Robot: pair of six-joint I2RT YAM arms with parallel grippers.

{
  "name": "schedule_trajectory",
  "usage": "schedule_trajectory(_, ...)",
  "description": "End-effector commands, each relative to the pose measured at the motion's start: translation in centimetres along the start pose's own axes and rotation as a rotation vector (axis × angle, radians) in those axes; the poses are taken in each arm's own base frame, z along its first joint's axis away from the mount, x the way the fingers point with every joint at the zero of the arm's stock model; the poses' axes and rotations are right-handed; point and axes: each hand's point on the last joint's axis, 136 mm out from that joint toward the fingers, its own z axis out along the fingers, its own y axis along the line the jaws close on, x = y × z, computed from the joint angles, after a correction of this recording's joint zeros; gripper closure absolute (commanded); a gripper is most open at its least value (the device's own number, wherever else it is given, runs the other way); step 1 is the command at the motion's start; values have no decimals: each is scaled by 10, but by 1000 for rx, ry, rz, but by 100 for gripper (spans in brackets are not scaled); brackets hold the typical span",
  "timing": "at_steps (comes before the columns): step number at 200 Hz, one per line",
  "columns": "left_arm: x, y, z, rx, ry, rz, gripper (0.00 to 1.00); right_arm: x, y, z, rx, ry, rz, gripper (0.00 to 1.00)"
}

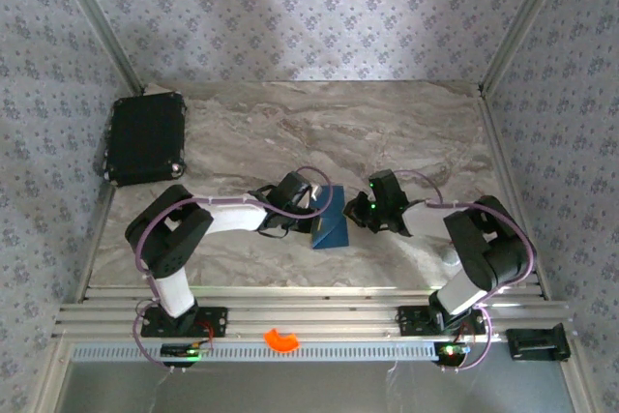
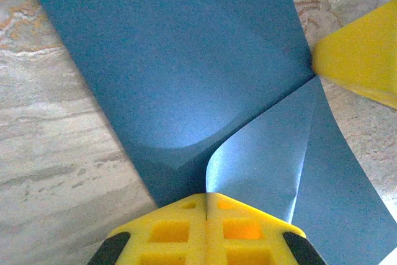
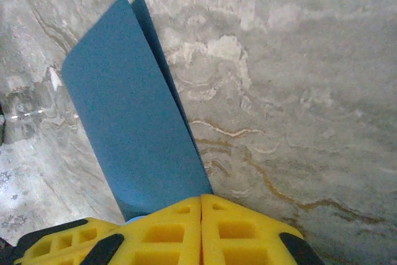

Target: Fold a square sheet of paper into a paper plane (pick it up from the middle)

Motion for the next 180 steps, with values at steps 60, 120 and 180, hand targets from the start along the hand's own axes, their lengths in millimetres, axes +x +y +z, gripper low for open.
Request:
schedule_trajectory(60, 34, 20, 9, -72, 119, -4, 96, 21, 35, 3, -12, 48, -103, 90)
schedule_trajectory(120, 34, 20, 9, -73, 119, -3, 96, 41, -23, 12, 127, 88, -34, 90)
schedule_trajectory(180, 36, 21, 12, -74, 127, -7, 96, 28, 29, 0, -24, 82, -103, 89)
